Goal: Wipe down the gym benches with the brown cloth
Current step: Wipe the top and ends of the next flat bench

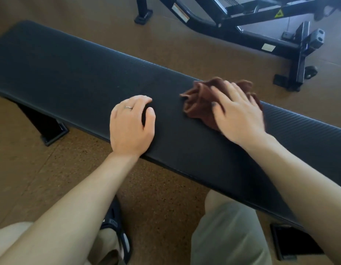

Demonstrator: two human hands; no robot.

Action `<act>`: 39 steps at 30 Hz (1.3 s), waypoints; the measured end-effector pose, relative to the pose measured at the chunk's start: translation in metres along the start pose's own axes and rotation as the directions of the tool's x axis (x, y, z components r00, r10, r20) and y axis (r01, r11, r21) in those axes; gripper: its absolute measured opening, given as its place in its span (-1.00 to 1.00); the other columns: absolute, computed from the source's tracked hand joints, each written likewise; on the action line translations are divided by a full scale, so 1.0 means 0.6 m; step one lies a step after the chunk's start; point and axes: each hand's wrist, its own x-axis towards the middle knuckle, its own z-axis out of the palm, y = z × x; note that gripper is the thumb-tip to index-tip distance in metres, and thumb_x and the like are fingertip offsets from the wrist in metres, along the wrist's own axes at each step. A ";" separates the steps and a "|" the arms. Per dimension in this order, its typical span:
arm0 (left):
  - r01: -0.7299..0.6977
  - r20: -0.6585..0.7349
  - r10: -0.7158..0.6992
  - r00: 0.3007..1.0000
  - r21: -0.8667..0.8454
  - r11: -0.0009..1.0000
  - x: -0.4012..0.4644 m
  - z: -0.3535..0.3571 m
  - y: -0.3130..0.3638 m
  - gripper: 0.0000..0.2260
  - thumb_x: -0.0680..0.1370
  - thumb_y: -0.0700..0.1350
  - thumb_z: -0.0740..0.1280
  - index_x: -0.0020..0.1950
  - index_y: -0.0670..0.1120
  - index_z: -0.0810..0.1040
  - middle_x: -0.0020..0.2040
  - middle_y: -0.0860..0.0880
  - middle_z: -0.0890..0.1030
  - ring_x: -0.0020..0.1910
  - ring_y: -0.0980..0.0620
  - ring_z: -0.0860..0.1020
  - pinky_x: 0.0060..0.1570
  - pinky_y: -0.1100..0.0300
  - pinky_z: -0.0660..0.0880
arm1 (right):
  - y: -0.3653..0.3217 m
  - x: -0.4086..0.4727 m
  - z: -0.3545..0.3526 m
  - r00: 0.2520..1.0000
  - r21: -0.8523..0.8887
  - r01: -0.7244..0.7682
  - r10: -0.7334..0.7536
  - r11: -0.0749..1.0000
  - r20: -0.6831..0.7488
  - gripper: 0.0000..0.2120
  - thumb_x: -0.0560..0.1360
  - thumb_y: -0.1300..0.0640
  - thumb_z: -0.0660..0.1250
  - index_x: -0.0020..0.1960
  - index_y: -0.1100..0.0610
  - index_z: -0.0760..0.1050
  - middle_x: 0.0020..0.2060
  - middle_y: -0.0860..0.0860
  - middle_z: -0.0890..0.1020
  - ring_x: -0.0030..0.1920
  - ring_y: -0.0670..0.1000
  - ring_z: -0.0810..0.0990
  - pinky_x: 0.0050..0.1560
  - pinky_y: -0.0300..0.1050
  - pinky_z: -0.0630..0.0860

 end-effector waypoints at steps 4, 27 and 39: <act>-0.116 0.103 0.108 0.989 0.075 0.990 -0.021 -0.006 -0.014 -0.61 0.67 0.01 0.11 0.35 -0.05 0.62 0.43 -0.01 0.56 0.46 -0.02 0.46 0.55 -0.10 0.23 | 0.016 -0.030 -0.008 0.994 -0.056 -0.101 0.102 0.993 0.024 -0.49 0.72 -0.13 0.00 0.66 -0.13 0.17 0.68 0.00 0.13 0.68 0.04 0.03 0.62 0.20 0.02; -0.130 -0.034 0.133 0.991 0.068 0.989 -0.025 0.009 -0.019 -0.59 0.62 -0.11 0.11 0.32 -0.11 0.66 0.38 -0.06 0.61 0.45 -0.03 0.50 0.51 -0.13 0.31 | -0.106 0.065 0.029 0.980 -0.038 0.200 -0.199 0.979 0.024 -0.47 0.66 -0.12 0.00 0.62 -0.12 0.27 0.67 0.02 0.19 0.67 0.06 0.09 0.61 0.24 0.09; -0.188 0.035 0.186 0.982 0.070 0.980 -0.009 -0.018 -0.038 -0.60 0.67 -0.08 0.06 0.25 -0.15 0.66 0.33 -0.09 0.63 0.34 -0.07 0.55 0.47 -0.10 0.34 | -0.037 -0.175 0.007 0.920 -0.043 0.387 -0.383 0.921 0.081 -0.49 0.67 -0.07 0.08 0.62 -0.12 0.30 0.66 -0.03 0.18 0.68 -0.01 0.04 0.63 0.22 0.11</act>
